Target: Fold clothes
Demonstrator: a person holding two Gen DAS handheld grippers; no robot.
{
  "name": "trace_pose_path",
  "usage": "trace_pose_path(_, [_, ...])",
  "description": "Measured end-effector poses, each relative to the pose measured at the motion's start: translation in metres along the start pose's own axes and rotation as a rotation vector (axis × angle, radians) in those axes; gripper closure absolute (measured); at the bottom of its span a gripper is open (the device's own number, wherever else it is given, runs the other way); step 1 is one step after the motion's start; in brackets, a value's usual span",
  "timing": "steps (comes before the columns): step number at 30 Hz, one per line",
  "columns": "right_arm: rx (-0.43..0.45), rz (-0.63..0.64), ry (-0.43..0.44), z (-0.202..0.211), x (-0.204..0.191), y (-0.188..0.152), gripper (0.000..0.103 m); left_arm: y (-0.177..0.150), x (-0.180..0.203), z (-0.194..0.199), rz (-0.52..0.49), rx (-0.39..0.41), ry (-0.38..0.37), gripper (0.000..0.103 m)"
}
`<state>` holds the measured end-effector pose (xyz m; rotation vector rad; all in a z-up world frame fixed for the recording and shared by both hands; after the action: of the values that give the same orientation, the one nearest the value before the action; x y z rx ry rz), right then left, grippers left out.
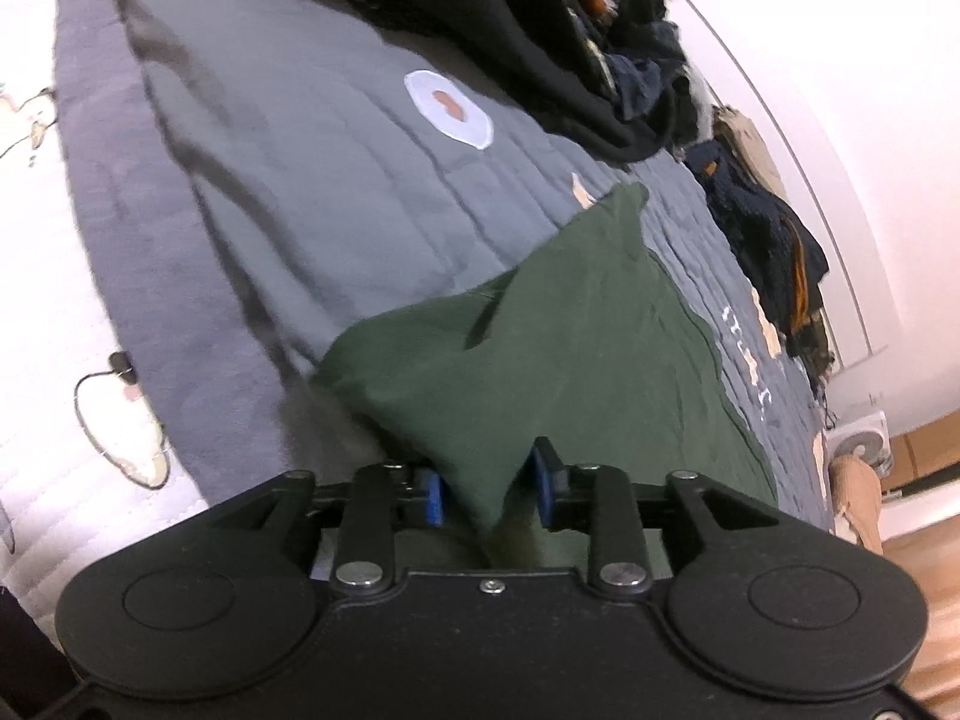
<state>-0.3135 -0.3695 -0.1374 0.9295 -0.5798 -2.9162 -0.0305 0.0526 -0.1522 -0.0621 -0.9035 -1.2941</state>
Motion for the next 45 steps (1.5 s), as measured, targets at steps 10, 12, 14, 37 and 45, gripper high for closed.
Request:
trace_pose_path(10, [0.096, 0.006, -0.013, 0.005, 0.018, 0.018, 0.067, -0.002, -0.002, 0.002, 0.049, 0.042, 0.03, 0.067])
trace_pose_path(12, [0.095, 0.016, -0.02, 0.005, 0.018, 0.018, 0.066, -0.002, -0.003, 0.001, 0.06, 0.046, 0.047, 0.058])
trace_pose_path(14, [0.13, 0.07, -0.056, 0.009, 0.013, 0.019, 0.066, -0.002, -0.004, 0.0, 0.061, 0.051, 0.055, 0.058])
trace_pose_path(37, [0.204, 0.255, 0.048, 0.018, -0.033, 0.005, 0.055, 0.008, 0.024, 0.011, -0.096, 0.157, 0.072, 0.093])
trace_pose_path(45, [0.152, 0.306, 0.162, 0.019, -0.054, -0.01, 0.055, 0.001, 0.011, -0.001, -0.03, 0.099, 0.114, 0.064])
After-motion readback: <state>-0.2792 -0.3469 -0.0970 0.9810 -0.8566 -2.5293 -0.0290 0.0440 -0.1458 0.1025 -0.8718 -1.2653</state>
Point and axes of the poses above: each gripper's, at about its wrist camera, not at the fingertips, and z roughly against the way its jaws point, x to its right, y to its top, the point moved 5 cm from there along -z, roughly the way its jaws point, and after that the axes turned 9 degrees about -z, right-handed, at the moved point
